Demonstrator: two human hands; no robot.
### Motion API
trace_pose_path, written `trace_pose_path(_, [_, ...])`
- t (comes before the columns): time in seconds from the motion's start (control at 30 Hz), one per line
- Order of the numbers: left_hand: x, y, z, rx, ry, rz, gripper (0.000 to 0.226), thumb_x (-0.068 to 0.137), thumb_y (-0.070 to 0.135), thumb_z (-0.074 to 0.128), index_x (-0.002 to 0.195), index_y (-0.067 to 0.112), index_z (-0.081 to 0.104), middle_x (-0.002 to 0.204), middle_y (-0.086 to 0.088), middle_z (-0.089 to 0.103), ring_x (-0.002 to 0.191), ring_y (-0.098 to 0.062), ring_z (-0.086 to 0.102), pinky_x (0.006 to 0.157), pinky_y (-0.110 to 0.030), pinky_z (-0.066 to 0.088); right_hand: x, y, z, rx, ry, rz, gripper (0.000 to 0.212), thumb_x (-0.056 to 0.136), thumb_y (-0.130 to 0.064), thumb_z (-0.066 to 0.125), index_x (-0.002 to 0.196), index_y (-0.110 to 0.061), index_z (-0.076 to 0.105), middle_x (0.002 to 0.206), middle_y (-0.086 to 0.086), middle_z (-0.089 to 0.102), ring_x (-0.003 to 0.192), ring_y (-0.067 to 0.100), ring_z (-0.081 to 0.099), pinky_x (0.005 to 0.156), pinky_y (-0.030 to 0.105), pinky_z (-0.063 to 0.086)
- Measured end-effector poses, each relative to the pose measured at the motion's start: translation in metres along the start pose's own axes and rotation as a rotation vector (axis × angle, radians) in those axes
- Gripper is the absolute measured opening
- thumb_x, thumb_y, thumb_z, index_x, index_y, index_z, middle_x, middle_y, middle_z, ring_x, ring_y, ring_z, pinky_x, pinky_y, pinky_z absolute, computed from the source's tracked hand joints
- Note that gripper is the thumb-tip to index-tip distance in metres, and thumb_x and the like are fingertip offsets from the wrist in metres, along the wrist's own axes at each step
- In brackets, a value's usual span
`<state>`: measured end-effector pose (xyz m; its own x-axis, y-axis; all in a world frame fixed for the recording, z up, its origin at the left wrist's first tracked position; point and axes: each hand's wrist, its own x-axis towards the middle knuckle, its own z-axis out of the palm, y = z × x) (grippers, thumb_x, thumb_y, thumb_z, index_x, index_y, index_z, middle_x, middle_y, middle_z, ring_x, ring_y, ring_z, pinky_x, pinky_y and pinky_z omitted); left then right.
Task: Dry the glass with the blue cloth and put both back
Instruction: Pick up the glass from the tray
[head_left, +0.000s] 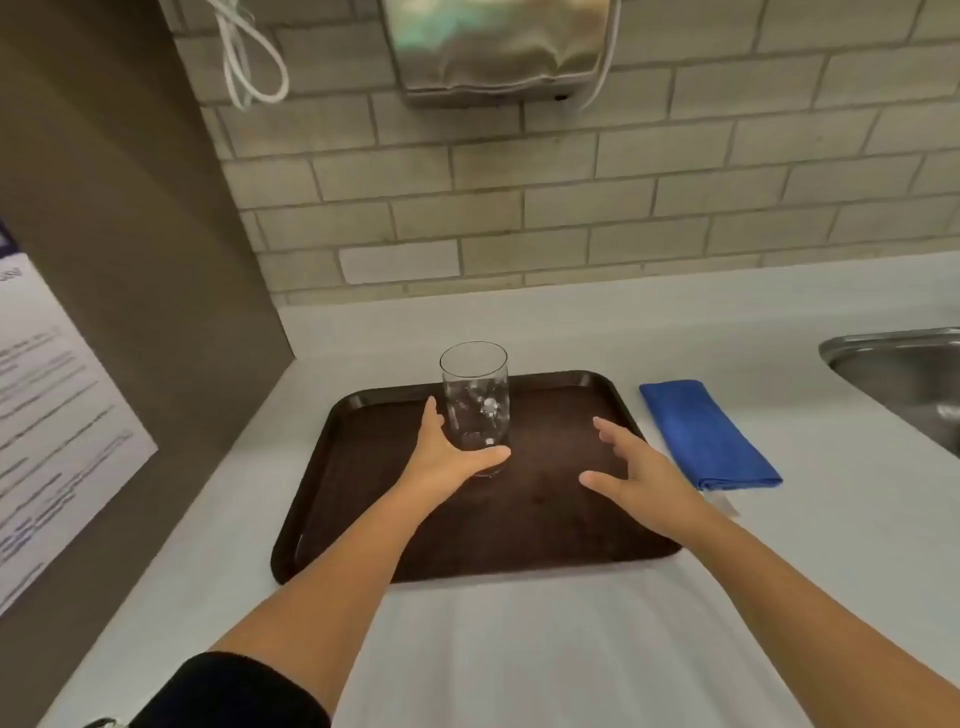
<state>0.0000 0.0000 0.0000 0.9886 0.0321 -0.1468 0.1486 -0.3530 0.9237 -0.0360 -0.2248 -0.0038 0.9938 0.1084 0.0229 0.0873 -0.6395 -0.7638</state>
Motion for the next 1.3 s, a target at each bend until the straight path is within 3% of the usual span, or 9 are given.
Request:
trace_pose_path(0.13, [0.037, -0.009, 0.010, -0.050, 0.004, 0.071, 0.113, 0.055, 0.024, 0.085, 0.141, 0.029, 0.013, 0.141, 0.001, 0.042, 0.125, -0.015, 0.044, 0.104, -0.029, 0.034, 0.034, 0.009, -0.006, -0.004, 0.002, -0.007, 0.067, 0.084, -0.029, 0.059, 0.141, -0.027, 0.022, 0.148, 0.003, 0.034, 0.134, 0.020, 0.033, 0.105, 0.031, 0.031])
trace_pose_path(0.37, [0.061, -0.022, 0.021, -0.089, 0.080, 0.078, 0.095, 0.051, 0.024, 0.086, 0.129, 0.026, 0.034, 0.105, 0.019, 0.056, 0.104, -0.007, 0.055, 0.088, -0.022, 0.039, 0.074, 0.018, -0.009, -0.002, 0.016, 0.034, 0.066, 0.084, -0.027, 0.059, 0.140, -0.024, 0.023, 0.146, 0.005, 0.036, 0.133, 0.019, 0.034, 0.096, 0.021, 0.027])
trace_pose_path(0.5, [0.067, -0.021, 0.019, -0.044, 0.096, 0.065, 0.078, 0.048, 0.029, 0.086, 0.112, 0.024, 0.041, 0.111, 0.003, 0.060, 0.102, -0.012, 0.059, 0.089, -0.027, 0.046, 0.081, 0.018, -0.009, 0.016, 0.016, 0.072, 0.067, 0.084, -0.025, 0.059, 0.140, -0.023, 0.024, 0.146, 0.007, 0.037, 0.133, 0.021, 0.034, 0.098, 0.024, 0.028])
trace_pose_path(0.73, [0.071, -0.017, 0.013, -0.026, 0.071, 0.106, 0.072, 0.047, 0.027, 0.087, 0.105, 0.024, 0.044, 0.107, 0.000, 0.063, 0.098, -0.013, 0.061, 0.089, -0.030, 0.049, 0.084, 0.027, -0.010, -0.020, 0.001, 0.151, 0.068, 0.084, -0.026, 0.059, 0.141, -0.021, 0.022, 0.148, 0.008, 0.034, 0.134, 0.024, 0.034, 0.105, 0.031, 0.030])
trace_pose_path(0.83, [0.070, -0.008, 0.012, -0.076, 0.033, 0.113, 0.073, 0.048, 0.024, 0.087, 0.109, 0.023, 0.046, 0.108, 0.001, 0.064, 0.099, -0.013, 0.061, 0.089, -0.032, 0.049, 0.087, 0.035, -0.018, -0.115, 0.038, 0.162, 0.064, 0.086, -0.025, 0.056, 0.141, -0.016, 0.025, 0.146, 0.011, 0.037, 0.132, 0.026, 0.037, 0.105, 0.033, 0.031])
trace_pose_path(1.0, [0.067, 0.020, 0.011, -0.241, -0.078, 0.091, 0.062, 0.063, 0.015, 0.080, 0.118, 0.018, 0.050, 0.108, 0.001, 0.066, 0.096, -0.016, 0.064, 0.078, -0.032, 0.053, 0.094, 0.063, -0.046, -0.285, 0.274, 0.204, 0.045, 0.091, -0.015, 0.046, 0.135, -0.007, 0.037, 0.139, 0.023, 0.039, 0.129, 0.036, 0.034, 0.106, 0.042, 0.028])
trace_pose_path(1.17, [0.058, 0.042, 0.016, -0.480, -0.309, 0.061, 0.051, 0.059, 0.027, 0.074, 0.108, 0.025, 0.061, 0.100, 0.001, 0.070, 0.087, -0.012, 0.068, 0.084, -0.036, 0.053, 0.090, 0.104, -0.064, -0.544, 0.100, 0.307, 0.055, 0.090, -0.033, 0.047, 0.139, -0.012, 0.029, 0.146, 0.020, 0.031, 0.133, 0.036, 0.027, 0.108, 0.042, 0.025])
trace_pose_path(1.23, [0.060, 0.046, 0.020, -0.535, -0.349, 0.053, 0.050, 0.058, 0.032, 0.077, 0.106, 0.026, 0.063, 0.098, -0.002, 0.069, 0.086, -0.016, 0.063, 0.088, -0.040, 0.050, 0.091, 0.112, -0.062, -0.598, 0.136, 0.303, 0.054, 0.089, -0.036, 0.048, 0.137, -0.015, 0.034, 0.144, 0.019, 0.034, 0.126, 0.039, 0.036, 0.101, 0.045, 0.034])
trace_pose_path(1.3, [0.062, 0.048, 0.024, -0.593, -0.383, 0.027, 0.050, 0.062, 0.033, 0.075, 0.108, 0.022, 0.061, 0.099, -0.005, 0.069, 0.085, -0.017, 0.063, 0.085, -0.038, 0.052, 0.098, 0.114, -0.060, -0.633, 0.217, 0.277, 0.044, 0.089, -0.028, 0.051, 0.128, -0.010, 0.045, 0.133, 0.023, 0.044, 0.113, 0.043, 0.045, 0.092, 0.048, 0.043])
